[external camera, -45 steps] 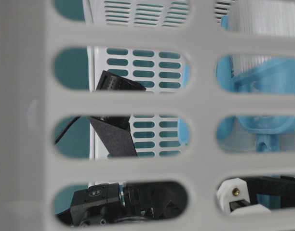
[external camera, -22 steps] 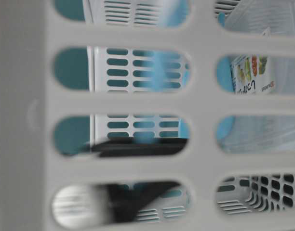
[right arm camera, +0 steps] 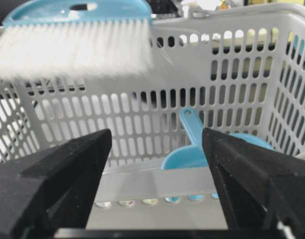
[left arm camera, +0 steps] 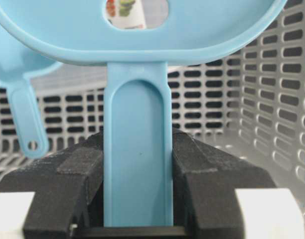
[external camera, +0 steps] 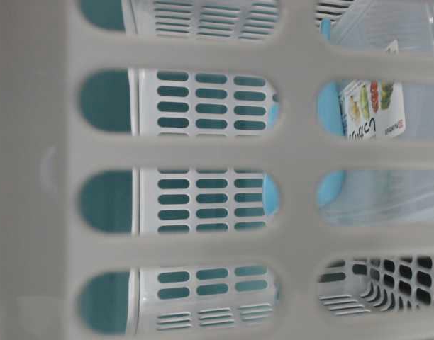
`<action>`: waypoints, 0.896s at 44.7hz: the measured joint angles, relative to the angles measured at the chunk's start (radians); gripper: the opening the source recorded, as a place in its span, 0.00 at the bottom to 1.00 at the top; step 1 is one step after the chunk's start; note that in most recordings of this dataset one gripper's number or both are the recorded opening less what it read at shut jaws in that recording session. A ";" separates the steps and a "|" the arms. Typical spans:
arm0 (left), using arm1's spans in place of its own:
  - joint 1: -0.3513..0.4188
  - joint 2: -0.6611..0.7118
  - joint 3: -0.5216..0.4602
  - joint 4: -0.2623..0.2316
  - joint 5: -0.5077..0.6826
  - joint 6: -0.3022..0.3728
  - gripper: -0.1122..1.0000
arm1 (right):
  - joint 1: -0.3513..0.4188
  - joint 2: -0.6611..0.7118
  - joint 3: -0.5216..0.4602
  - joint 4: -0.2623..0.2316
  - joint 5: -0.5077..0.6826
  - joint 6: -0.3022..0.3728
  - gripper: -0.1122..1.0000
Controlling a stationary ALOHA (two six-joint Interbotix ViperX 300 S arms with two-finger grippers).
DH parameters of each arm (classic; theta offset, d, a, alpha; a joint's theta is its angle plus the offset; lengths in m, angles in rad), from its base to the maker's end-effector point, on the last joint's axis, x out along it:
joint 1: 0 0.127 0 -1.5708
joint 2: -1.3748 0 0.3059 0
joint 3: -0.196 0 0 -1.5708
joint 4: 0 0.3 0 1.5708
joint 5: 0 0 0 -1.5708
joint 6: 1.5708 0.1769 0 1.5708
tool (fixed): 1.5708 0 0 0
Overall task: Pick up the hand brush from the shopping basket with the left arm.
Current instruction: 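Lift the hand brush up out of the basket with the left gripper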
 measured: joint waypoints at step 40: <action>0.020 0.000 -0.002 0.000 -0.049 -0.021 0.32 | 0.000 0.000 0.000 0.000 0.000 0.002 0.74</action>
